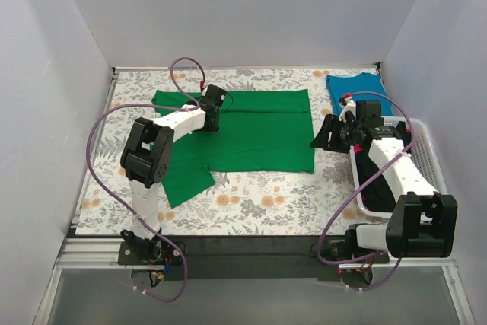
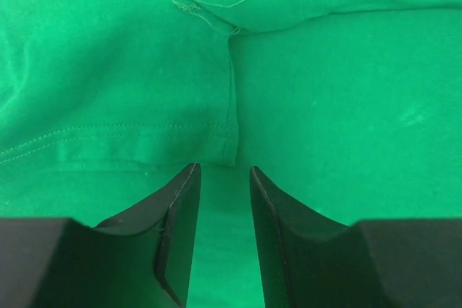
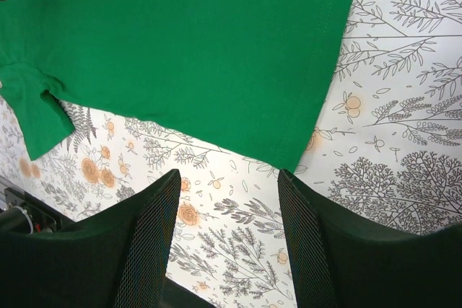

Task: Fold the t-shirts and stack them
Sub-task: Fold the tshirt

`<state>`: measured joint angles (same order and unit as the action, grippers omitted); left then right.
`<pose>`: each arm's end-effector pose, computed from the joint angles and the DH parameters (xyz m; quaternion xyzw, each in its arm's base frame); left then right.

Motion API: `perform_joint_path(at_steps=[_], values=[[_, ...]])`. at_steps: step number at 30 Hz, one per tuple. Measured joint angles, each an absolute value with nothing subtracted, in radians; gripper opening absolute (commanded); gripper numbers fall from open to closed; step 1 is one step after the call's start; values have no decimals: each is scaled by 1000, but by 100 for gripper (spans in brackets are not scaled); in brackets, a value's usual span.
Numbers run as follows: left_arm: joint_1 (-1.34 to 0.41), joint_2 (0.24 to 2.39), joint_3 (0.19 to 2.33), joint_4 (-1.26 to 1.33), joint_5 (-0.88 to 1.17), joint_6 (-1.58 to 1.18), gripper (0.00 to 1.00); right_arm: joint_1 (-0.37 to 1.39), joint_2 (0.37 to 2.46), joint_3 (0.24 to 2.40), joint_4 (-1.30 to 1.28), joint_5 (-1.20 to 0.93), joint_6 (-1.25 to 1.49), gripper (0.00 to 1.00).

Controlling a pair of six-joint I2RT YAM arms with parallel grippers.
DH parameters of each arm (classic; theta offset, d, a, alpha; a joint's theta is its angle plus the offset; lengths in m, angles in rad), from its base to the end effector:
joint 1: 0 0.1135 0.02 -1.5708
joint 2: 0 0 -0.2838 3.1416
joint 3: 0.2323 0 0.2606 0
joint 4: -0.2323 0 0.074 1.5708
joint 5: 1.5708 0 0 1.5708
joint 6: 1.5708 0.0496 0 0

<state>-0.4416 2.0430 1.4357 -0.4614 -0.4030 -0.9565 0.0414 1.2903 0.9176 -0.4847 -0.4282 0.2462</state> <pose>0.4144 -0.1744 0.1659 -0.2897 0.9051 -0.0082 0.3111 0.2763 0.0321 0.2597 0.0198 0.9184 0.2459 0.3092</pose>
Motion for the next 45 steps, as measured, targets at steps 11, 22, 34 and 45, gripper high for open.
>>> perform_joint_path(at_steps=[11, 22, 34, 45], values=[[-442, 2086, 1464, -451, -413, -944, 13, 41, 1284, 911, -493, -421, 232, 63], [-442, 2090, 1492, -471, -410, -934, 0, 41, 1284, 904, -499, -421, 231, 63], [-452, 2090, 1569, -606, -311, -1008, 24, 41, 1306, 904, -501, -417, 223, 63], [-419, 1991, 1560, -744, -247, -1175, 59, 54, 1331, 904, -568, -307, 209, 63]])
